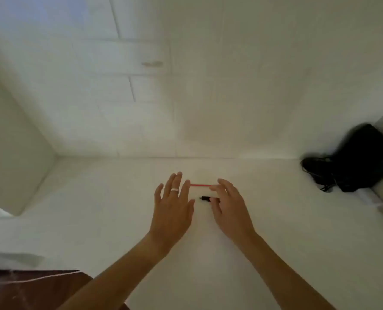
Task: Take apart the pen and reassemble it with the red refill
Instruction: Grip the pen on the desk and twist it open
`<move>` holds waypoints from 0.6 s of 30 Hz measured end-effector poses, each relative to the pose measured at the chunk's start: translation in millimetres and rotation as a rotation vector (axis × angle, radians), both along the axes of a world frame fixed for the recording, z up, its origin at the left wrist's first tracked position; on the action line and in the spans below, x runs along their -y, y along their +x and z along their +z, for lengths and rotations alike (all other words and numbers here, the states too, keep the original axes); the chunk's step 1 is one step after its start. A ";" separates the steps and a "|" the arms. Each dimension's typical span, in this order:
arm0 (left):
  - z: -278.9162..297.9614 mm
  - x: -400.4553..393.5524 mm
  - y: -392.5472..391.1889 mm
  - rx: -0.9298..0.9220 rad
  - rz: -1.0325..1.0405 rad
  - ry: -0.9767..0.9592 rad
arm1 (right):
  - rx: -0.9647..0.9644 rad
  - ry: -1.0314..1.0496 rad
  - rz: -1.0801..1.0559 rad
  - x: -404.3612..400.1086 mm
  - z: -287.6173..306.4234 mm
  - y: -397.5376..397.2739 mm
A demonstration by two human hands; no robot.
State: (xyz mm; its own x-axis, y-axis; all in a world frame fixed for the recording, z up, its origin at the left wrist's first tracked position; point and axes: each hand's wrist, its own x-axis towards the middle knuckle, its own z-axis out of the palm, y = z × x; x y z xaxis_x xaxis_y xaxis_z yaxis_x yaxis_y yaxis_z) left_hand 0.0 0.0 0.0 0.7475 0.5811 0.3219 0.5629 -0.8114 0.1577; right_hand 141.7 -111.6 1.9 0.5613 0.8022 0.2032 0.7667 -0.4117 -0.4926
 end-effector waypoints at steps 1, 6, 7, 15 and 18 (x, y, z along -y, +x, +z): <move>-8.7 0.3 2.9 -0.002 -0.001 -0.005 | 0.018 0.027 0.004 -1.0 -12.1 0.5; -49.9 4.7 13.8 0.104 -0.024 0.014 | 0.148 0.152 0.016 -2.3 -46.4 7.2; -52.9 5.0 13.3 0.133 -0.019 0.024 | 0.154 0.183 0.023 -2.0 -48.4 8.1; -53.6 6.6 12.7 0.215 -0.154 0.029 | 0.093 0.219 0.089 -1.1 -47.6 5.4; -49.5 6.4 12.5 0.222 -0.187 -0.019 | 0.016 0.223 0.083 2.0 -43.2 -0.5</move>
